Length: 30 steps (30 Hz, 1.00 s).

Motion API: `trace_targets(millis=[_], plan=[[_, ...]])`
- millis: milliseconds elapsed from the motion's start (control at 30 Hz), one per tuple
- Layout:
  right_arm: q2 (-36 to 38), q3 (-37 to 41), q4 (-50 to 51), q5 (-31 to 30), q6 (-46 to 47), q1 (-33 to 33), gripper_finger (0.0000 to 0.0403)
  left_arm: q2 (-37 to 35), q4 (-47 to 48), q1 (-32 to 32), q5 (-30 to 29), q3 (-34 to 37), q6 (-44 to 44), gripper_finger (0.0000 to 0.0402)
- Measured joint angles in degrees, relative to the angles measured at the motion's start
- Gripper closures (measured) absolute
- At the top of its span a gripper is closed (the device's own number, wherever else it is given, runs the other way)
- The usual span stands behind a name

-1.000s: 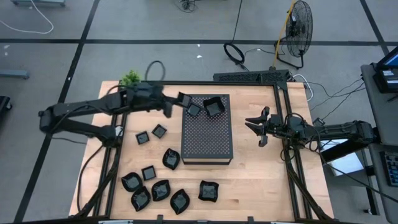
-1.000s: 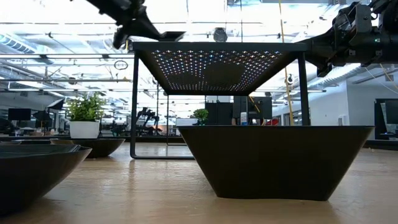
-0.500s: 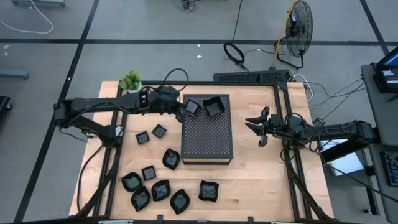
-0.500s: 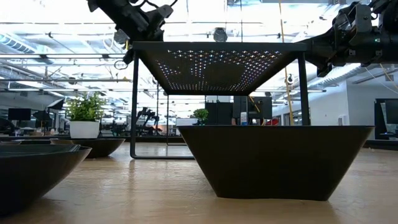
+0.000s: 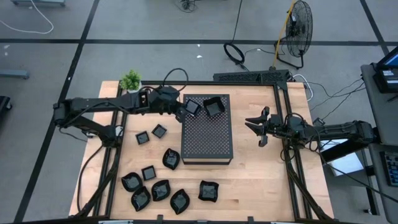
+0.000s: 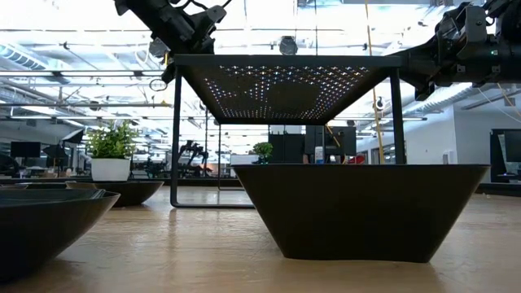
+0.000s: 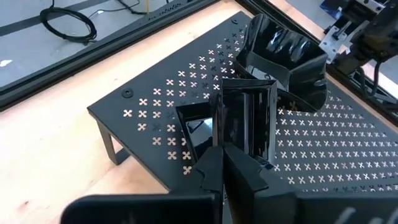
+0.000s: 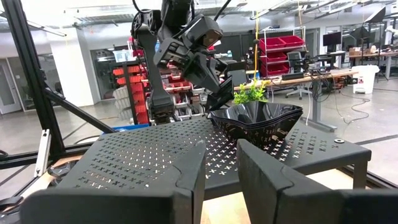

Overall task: Pick & Place Mini shaped plates
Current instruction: Stack the black square plate on top of the black square plate on the shelf, then stack the black square plate on top of the black square plates on the shelf

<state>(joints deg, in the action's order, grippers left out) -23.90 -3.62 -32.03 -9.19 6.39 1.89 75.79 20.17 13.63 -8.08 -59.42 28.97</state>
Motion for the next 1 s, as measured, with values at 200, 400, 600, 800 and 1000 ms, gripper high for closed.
trace_targets(millis=[200, 400, 600, 800, 1000], plan=[[-0.02, -0.01, -0.27, 0.0, 0.43, 0.0, 0.0326, 0.0, -0.75, 0.0, -0.02, 0.0, 0.02, 0.0367], [0.0, 0.0, -0.33, 0.0, 0.44, 0.0, 0.0326, 0.0, -0.77, 0.0, -4.51, 0.0, 0.73, 0.0304], [-0.02, -0.01, -0.33, 0.01, 0.46, 0.0, 0.0326, -0.82, -0.11, 0.0, -3.3, 0.0, -1.8, 0.0262], [0.0, 0.0, -0.33, 0.06, 0.46, 0.0, 0.0326, -7.04, 15.26, -2.52, -0.56, 0.02, -0.19, 0.0248], [0.0, 0.0, -0.28, 0.04, 0.42, 0.0, 0.0326, -11.62, 36.33, -8.25, -15.23, 1.98, 16.85, 0.0247]])
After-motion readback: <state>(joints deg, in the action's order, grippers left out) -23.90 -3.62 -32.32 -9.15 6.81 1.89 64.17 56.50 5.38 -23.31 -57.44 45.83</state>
